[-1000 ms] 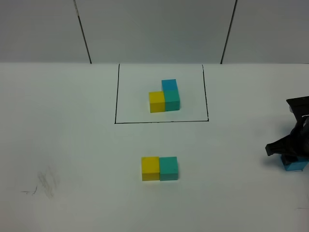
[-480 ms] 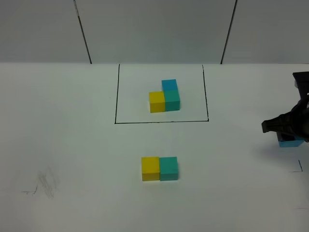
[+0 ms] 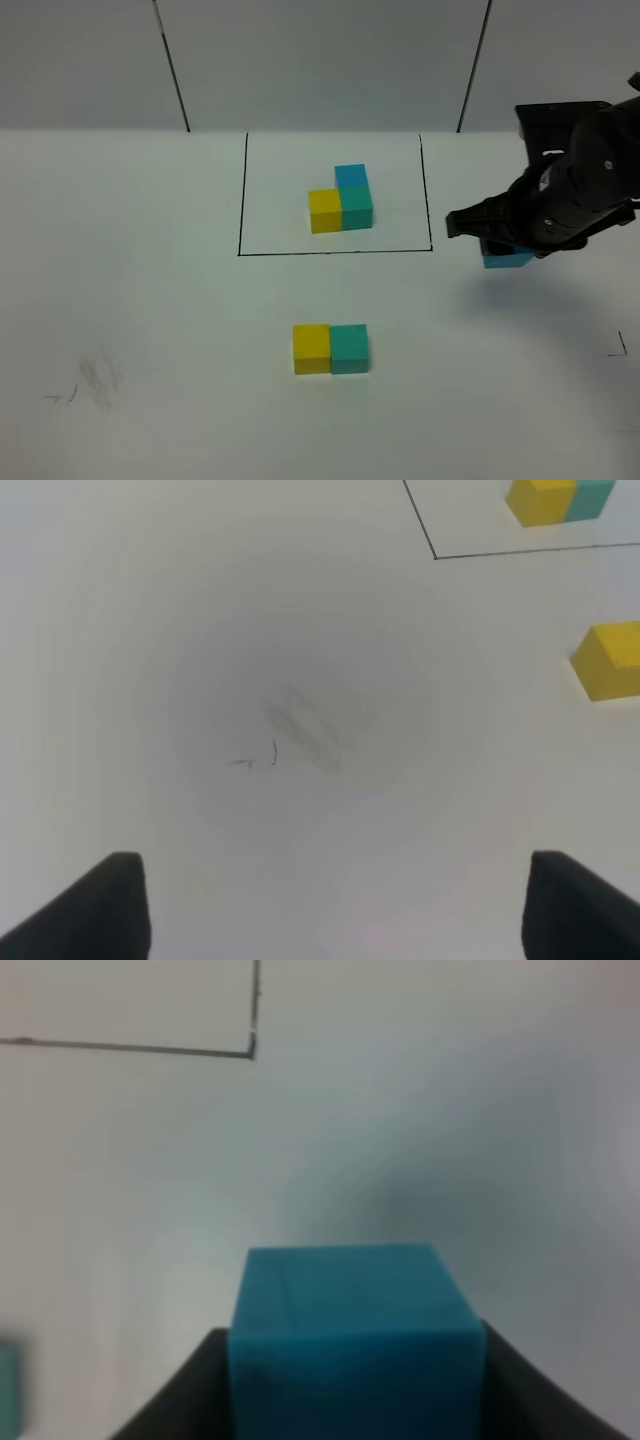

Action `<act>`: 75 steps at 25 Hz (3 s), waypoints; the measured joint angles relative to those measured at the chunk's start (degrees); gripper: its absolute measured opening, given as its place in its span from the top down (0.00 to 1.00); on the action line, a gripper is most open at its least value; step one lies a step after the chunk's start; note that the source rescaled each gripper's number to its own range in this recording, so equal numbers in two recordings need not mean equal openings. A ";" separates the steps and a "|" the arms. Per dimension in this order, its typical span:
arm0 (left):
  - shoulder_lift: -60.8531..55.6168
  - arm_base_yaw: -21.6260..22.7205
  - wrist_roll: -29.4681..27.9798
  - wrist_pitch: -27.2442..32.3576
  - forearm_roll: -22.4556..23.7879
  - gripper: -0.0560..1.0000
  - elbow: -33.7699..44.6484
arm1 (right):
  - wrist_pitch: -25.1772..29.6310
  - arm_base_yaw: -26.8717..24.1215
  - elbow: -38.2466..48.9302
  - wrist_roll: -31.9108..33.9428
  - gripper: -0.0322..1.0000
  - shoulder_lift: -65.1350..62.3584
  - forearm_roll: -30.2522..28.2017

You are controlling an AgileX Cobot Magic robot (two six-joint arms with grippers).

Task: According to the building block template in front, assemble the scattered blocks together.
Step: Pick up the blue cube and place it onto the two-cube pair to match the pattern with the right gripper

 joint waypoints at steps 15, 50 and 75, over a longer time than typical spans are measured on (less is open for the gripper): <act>0.00 0.00 0.00 0.00 0.00 0.23 0.00 | 13.62 11.39 -16.59 20.04 0.70 13.42 -4.70; 0.00 0.00 0.00 0.00 0.00 0.23 0.00 | 19.74 19.63 -30.32 23.90 0.70 24.96 -5.58; 0.00 0.11 -0.31 0.00 0.00 0.23 0.00 | 17.81 20.32 -30.37 26.96 0.70 29.97 -5.24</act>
